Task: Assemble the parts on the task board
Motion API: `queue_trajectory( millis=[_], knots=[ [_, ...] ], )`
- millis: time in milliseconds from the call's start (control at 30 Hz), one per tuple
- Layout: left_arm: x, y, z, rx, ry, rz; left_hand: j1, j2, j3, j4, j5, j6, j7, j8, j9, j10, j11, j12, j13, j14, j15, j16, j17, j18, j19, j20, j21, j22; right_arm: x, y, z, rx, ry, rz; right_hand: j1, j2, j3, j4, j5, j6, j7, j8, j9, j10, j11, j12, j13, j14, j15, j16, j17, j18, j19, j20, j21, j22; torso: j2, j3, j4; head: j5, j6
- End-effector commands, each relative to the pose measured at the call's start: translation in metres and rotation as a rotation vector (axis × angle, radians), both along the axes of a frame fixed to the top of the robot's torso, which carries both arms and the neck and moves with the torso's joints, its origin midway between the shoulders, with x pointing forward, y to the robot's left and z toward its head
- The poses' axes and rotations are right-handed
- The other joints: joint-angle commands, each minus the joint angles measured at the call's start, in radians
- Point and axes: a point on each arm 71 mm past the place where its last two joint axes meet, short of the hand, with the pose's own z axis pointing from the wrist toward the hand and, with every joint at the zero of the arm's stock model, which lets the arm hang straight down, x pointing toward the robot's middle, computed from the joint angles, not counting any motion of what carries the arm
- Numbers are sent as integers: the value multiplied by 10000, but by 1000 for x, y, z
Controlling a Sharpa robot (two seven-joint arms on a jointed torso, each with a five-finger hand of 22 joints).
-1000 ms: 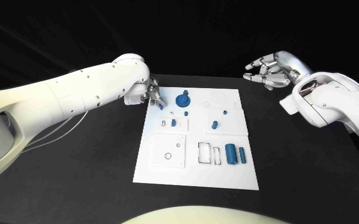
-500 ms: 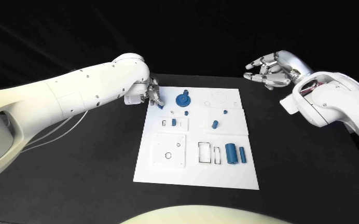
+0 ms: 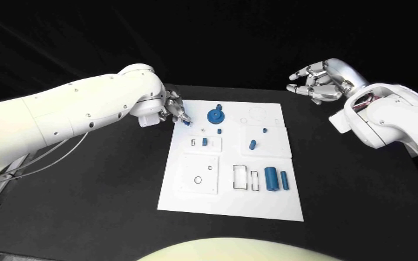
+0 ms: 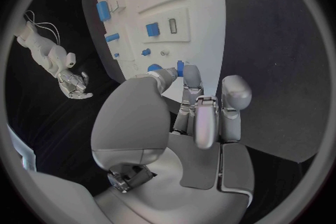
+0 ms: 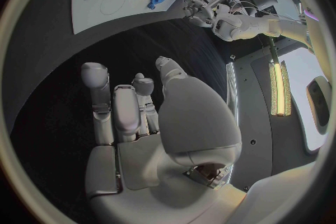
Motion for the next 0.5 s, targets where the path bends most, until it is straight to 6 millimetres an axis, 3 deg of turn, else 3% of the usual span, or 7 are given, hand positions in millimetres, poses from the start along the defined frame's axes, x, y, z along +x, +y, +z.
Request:
queue_trajectory(
  millis=[33,267,500],
  knots=[
    [-6,-5,4,-846,-329,358,-171,-35,1608,-1487,-35,202,-186,84,205,124,-12,130,139,815,-73,56,1812,-12,80,-22,75,57,0,1,0,-80,7,111,4,40,28,33,44,75,-27,34,-15,-7,-41,35,5,74,-17,-24,9,184,87,0,-49,-9,-10,3,3,20,7],
    [-22,-8,0,-920,-606,148,-429,-198,1898,-1646,-44,268,-238,216,220,380,-61,467,533,817,-114,59,1817,-37,164,-60,150,196,0,0,-1,-87,28,106,8,39,30,43,98,77,-28,39,-17,-8,-42,37,2,76,-18,-29,11,184,92,-1,-60,-11,-12,14,11,47,11],
    [-35,-14,-10,-562,-900,-285,-584,-299,2051,-1730,-45,318,-279,303,230,552,-99,705,815,819,-144,60,1820,-53,217,-87,197,284,0,1,-2,-90,57,121,14,42,36,52,150,76,-28,42,-19,-19,-42,26,-15,75,-19,-42,2,186,89,-2,-82,-20,3,1,3,93,-1]
  ],
)
